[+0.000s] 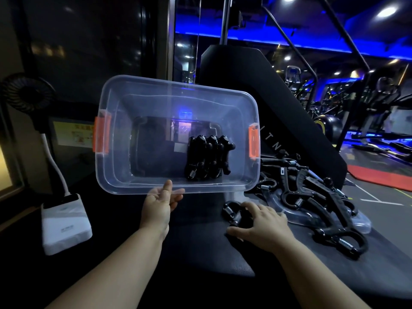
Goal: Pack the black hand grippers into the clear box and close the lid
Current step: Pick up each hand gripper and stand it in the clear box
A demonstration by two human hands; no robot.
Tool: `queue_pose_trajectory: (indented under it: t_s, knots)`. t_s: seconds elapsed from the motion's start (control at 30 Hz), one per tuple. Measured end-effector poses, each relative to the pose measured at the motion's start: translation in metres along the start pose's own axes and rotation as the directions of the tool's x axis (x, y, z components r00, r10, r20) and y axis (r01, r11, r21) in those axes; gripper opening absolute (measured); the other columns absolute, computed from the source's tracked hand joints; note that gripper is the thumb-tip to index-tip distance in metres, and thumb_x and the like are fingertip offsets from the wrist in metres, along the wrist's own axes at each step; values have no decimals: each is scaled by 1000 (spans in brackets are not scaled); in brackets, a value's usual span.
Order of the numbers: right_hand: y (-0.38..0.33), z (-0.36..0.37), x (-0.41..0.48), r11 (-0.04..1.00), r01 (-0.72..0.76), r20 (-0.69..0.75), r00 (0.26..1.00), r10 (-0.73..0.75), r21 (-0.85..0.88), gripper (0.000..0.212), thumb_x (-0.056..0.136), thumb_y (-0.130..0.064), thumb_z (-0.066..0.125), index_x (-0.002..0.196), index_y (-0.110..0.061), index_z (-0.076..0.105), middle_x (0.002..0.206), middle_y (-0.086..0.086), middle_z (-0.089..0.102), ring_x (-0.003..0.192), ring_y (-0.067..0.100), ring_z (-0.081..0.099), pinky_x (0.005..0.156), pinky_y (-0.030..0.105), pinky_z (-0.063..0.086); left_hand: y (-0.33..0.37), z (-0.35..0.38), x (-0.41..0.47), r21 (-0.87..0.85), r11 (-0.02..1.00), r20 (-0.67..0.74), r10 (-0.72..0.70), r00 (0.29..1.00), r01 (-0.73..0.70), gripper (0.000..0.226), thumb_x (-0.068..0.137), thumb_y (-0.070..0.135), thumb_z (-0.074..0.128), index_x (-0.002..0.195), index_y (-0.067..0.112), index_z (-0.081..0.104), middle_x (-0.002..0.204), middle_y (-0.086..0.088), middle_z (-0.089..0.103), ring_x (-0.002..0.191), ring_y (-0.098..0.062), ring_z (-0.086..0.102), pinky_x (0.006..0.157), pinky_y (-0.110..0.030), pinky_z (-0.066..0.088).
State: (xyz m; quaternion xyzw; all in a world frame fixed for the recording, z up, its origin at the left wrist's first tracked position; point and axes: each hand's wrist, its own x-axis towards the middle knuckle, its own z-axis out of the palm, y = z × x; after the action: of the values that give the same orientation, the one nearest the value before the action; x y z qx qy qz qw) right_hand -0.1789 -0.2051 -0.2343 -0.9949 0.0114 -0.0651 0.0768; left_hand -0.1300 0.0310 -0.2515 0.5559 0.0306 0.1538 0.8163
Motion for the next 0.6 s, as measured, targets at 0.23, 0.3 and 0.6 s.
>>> queue_pose_trajectory:
  t_s: [0.23,0.3,0.6]
  knots:
    - [0,-2,-9,996,86,10,996,-86,2,108,50,-98,27,139,-37,33,142,-13,43,133,11,36,107,38,23,0,1,0,-4,1000,-3,0,1000,0,25,95,35,50,87,12,53,71,4,74,70,-8,63,69,-24,46]
    - [-3,-2,-11,995,91,3,996,-91,-31,113,48,-100,29,141,-34,33,142,-11,42,133,12,35,107,38,23,1,1,-2,-7,1000,-7,3,1000,-3,24,95,35,50,85,13,53,70,4,73,70,-9,63,69,-24,46]
    - [-11,-1,-19,980,194,-56,980,-192,38,103,55,-89,44,144,-41,24,132,-10,44,127,13,38,105,33,30,-1,0,1,2,1000,-4,-8,1000,8,25,95,37,50,89,12,54,73,3,74,71,-9,64,68,-24,45]
